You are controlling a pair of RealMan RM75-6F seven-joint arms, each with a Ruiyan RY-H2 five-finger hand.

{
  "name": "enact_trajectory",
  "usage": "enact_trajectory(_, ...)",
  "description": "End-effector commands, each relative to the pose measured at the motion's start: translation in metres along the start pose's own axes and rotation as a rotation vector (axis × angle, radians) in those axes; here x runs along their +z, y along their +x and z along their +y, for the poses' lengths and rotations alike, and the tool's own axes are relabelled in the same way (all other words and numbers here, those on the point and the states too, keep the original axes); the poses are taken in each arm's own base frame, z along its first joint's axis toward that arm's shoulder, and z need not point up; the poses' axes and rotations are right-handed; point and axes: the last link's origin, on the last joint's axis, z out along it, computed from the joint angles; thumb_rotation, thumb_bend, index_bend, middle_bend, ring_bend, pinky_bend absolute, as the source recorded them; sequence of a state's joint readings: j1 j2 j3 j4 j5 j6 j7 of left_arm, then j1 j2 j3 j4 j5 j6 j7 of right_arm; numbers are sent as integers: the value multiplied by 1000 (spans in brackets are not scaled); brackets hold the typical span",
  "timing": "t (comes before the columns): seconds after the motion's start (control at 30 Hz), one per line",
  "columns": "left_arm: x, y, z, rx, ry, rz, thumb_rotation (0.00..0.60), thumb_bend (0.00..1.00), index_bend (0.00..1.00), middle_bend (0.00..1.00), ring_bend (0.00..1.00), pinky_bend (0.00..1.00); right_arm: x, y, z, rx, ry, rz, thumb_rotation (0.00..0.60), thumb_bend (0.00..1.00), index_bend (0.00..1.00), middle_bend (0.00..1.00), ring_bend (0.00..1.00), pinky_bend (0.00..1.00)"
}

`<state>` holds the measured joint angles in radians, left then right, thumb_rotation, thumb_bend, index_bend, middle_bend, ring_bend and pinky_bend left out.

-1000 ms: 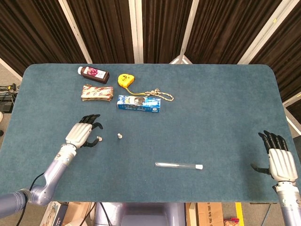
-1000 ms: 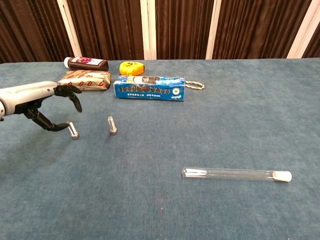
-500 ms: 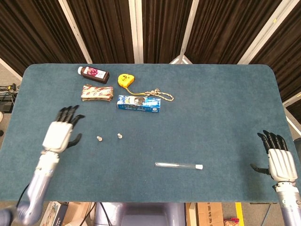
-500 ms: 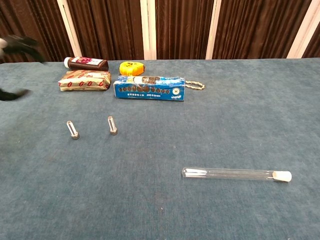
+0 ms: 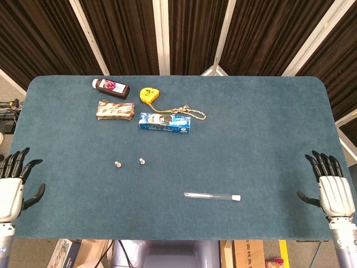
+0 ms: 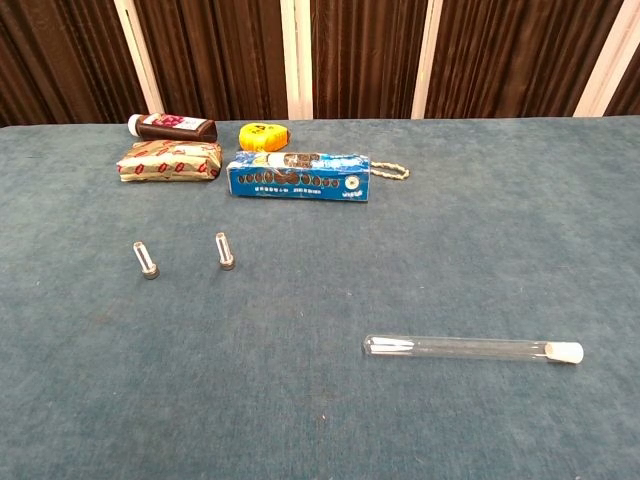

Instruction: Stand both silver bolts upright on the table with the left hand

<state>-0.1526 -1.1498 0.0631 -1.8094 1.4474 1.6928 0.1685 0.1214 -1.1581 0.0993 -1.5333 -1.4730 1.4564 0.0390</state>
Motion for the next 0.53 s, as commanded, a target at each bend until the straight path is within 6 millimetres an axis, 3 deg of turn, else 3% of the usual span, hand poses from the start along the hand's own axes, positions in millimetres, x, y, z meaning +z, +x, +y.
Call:
enact_trajectory(0.03, -4, -1, -7, -1, 12, -16, 600, 489, 242, 14, 0, 0, -1, 0, 0, 1, 9, 8, 600, 113, 147, 91, 47, 0)
enact_trajectory(0.53, -4, -5, -13, 3, -7, 11, 600, 489, 167, 4, 0, 0, -2, 2, -2, 1, 18, 16, 600, 113, 147, 91, 47, 0)
